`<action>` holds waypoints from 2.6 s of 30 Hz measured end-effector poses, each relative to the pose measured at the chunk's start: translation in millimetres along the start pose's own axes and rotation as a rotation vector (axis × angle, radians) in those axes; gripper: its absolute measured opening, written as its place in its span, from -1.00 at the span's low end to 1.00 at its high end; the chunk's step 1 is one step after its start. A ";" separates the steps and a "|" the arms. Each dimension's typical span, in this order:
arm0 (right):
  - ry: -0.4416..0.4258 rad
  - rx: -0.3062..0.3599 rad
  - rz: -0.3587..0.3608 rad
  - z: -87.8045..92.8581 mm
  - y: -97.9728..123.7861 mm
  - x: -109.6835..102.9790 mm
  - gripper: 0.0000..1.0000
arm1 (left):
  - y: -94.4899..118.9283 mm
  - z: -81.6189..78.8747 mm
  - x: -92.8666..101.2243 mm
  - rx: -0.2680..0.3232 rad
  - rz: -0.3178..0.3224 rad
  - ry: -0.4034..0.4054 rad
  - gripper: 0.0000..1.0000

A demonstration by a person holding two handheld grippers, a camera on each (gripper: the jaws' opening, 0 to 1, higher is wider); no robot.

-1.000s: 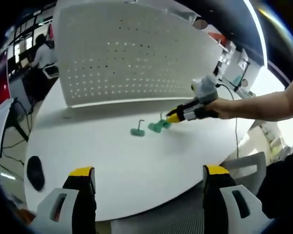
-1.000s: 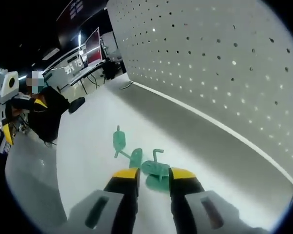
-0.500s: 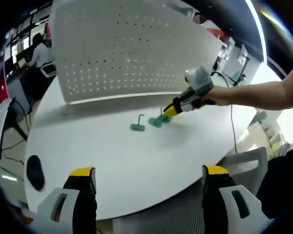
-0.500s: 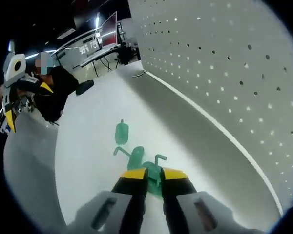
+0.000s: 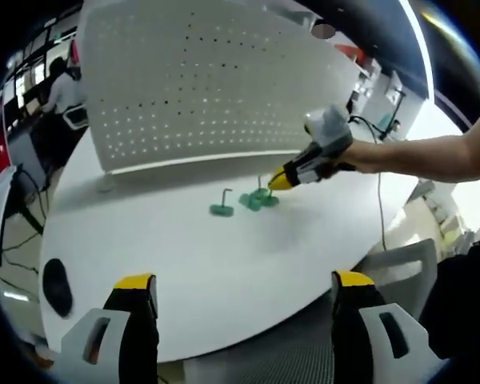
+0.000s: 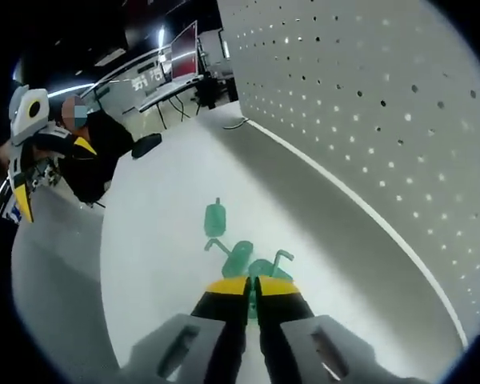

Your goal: Insert the hook assembly into the mounting plate slot until the hook locks in place.

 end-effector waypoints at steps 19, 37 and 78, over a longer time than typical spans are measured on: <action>-0.155 0.234 0.124 -26.3 63.2 -14.8 -1.00 | 8.6 -21.0 7.6 0.064 0.008 -0.054 0.83; -0.438 0.599 0.146 -47.4 130.2 -83.2 -1.00 | 1.3 -55.5 34.4 0.137 0.103 -0.061 0.59; -0.367 0.797 0.073 -93.4 142.1 -166.9 -1.00 | 6.8 -81.3 66.6 0.307 0.322 0.209 -0.74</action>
Point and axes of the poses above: the point that each gripper's makers call its tool centre point, and the gripper's own axes: y roughly backward along the fingers, x roughly to its right, z roughly out of its underside, the point moved 6 cm from there along y, roughly backward along the fingers, and after that the axes turned 1 degree about y, right-handed, at the moved point
